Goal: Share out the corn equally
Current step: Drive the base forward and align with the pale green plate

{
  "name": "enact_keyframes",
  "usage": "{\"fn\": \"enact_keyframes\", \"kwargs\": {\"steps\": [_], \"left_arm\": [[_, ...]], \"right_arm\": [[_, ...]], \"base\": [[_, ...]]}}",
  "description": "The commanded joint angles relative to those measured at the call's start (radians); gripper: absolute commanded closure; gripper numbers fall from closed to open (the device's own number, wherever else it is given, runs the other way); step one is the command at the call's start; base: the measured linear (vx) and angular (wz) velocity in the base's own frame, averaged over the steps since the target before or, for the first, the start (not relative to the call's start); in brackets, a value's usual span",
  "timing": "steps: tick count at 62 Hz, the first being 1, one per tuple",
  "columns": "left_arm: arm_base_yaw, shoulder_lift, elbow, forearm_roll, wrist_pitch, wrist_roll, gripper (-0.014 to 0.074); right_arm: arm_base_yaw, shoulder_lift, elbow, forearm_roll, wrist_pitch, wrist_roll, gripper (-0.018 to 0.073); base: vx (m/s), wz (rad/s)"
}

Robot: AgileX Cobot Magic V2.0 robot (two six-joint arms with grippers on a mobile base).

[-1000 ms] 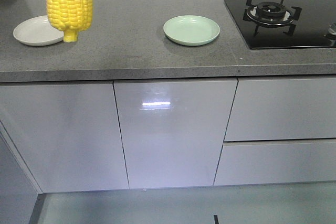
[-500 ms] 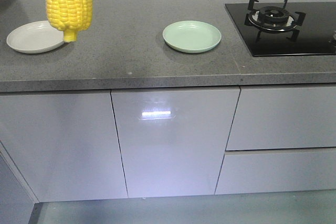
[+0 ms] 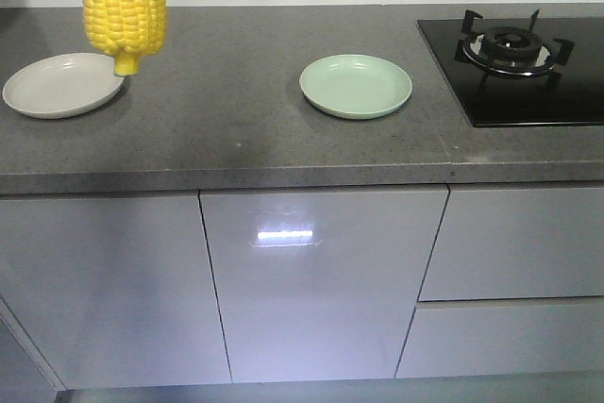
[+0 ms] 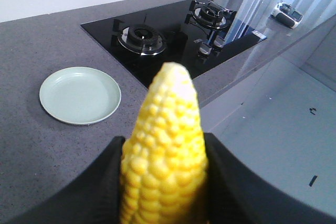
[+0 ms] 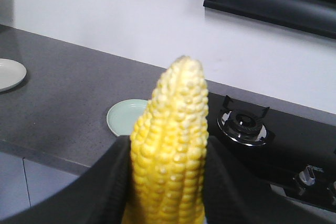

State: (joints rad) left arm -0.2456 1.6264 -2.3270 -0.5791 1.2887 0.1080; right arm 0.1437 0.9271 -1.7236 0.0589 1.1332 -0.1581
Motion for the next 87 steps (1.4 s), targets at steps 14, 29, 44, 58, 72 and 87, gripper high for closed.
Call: {"fn": "enact_keyframes", "kwargs": {"steps": [14,29,44,58,72,87], "left_arm": [[-0.002,-0.038,-0.022,-0.039,-0.037,-0.012,0.0603],[-0.002,-0.038,-0.022,-0.038,-0.037,-0.012,0.0603],[-0.002,-0.038,-0.022,-0.038,-0.037,-0.012,0.0603],[-0.002,-0.038,-0.022,-0.038,-0.037,-0.012,0.0603],[-0.002,-0.038,-0.022,-0.039,-0.037,-0.012,0.0603],[-0.002,-0.038,-0.022,-0.039,-0.037,-0.012,0.0603]], "right_arm": [[-0.006,0.001,-0.015,-0.003,-0.081,-0.004,0.0564],[-0.006,0.001,-0.015,-0.003,-0.081,-0.004,0.0564],[-0.006,0.001,-0.015,-0.003,-0.081,-0.003,0.0564],[-0.006,0.001,-0.015,-0.003,-0.081,-0.003,0.0564],[-0.006,0.001,-0.015,-0.003,-0.081,-0.003,0.0564],[-0.006,0.001,-0.015,-0.003,-0.081,-0.002,0.0564]], "base": [[0.15,0.02],[0.15,0.03],[0.13,0.00],[0.13,-0.02],[0.13,-0.03],[0.13,-0.01]]}}
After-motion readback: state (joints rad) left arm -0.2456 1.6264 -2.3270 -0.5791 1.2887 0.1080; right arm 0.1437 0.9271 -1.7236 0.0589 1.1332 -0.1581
